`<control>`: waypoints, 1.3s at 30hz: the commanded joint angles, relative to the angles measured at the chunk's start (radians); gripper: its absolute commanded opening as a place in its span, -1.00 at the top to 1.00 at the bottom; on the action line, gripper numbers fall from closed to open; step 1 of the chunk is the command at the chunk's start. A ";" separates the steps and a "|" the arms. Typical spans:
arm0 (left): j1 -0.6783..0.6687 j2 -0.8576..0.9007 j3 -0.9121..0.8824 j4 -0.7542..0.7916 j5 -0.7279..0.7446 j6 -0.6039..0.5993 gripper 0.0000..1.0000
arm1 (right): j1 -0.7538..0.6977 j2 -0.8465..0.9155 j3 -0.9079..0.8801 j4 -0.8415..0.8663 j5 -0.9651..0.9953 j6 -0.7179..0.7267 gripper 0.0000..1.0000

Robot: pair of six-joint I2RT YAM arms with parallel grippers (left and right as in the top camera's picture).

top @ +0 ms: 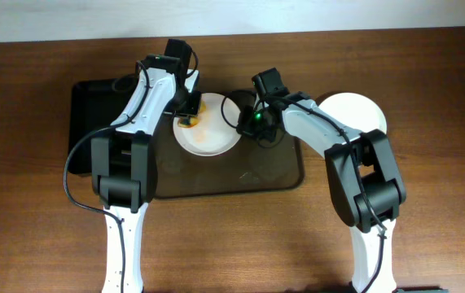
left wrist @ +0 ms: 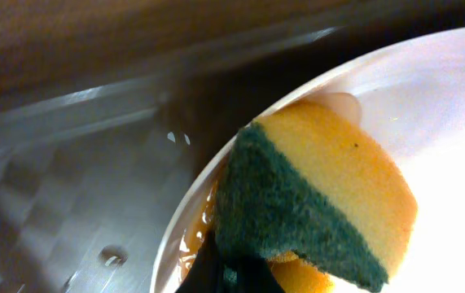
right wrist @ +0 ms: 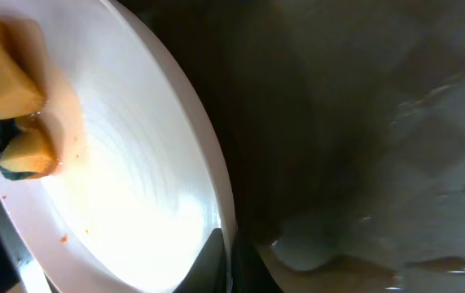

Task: Clean dirty plates on tray and stack at the side

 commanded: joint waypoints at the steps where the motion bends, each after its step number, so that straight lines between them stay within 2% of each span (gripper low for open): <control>1: 0.033 0.061 -0.034 -0.077 -0.231 -0.027 0.99 | -0.012 0.014 -0.003 -0.020 0.021 -0.011 0.92; 4: 0.014 0.061 -0.034 -0.148 -0.062 0.125 1.00 | -0.012 0.014 -0.003 -0.020 0.018 -0.011 0.92; 9: 0.005 0.061 -0.034 -0.242 0.404 0.404 0.99 | -0.012 0.014 -0.003 -0.020 0.017 -0.011 0.92; 12: 0.005 0.061 -0.034 -0.244 0.540 0.424 1.00 | -0.012 0.014 -0.003 -0.019 0.013 -0.015 0.92; 15: 0.010 0.061 -0.030 -0.240 0.616 0.423 1.00 | -0.012 0.014 -0.003 -0.019 0.013 -0.015 0.92; 19: 0.054 0.061 0.043 -0.239 0.758 0.412 0.99 | -0.012 0.014 -0.003 -0.019 0.014 -0.018 0.92; 27: 0.170 0.061 0.183 -0.187 0.801 0.196 0.99 | -0.012 0.014 -0.003 -0.013 0.014 -0.018 0.90; 29: 0.190 0.061 0.189 -0.187 0.870 0.196 1.00 | -0.012 0.014 -0.003 0.004 0.014 -0.018 0.62; 30: 0.201 0.061 0.190 -0.188 0.892 0.196 0.99 | -0.012 0.015 -0.003 0.016 0.014 -0.018 0.55; 32: 0.214 0.061 0.190 -0.195 0.890 0.196 1.00 | -0.011 0.014 -0.003 0.033 0.015 -0.018 0.55; 35: 0.222 0.061 0.190 -0.198 0.874 0.196 0.99 | 0.004 0.014 -0.003 0.047 0.032 -0.023 0.57; 36: 0.222 0.061 0.190 -0.199 0.839 0.196 0.99 | 0.013 0.014 -0.003 0.048 0.037 -0.034 0.80; 37: 0.222 0.061 0.190 -0.204 0.805 0.196 0.99 | 0.020 0.014 -0.003 0.047 0.040 -0.037 0.92; 39: 0.222 0.061 0.190 -0.213 0.784 0.196 1.00 | 0.020 0.014 -0.003 0.047 0.024 -0.061 0.92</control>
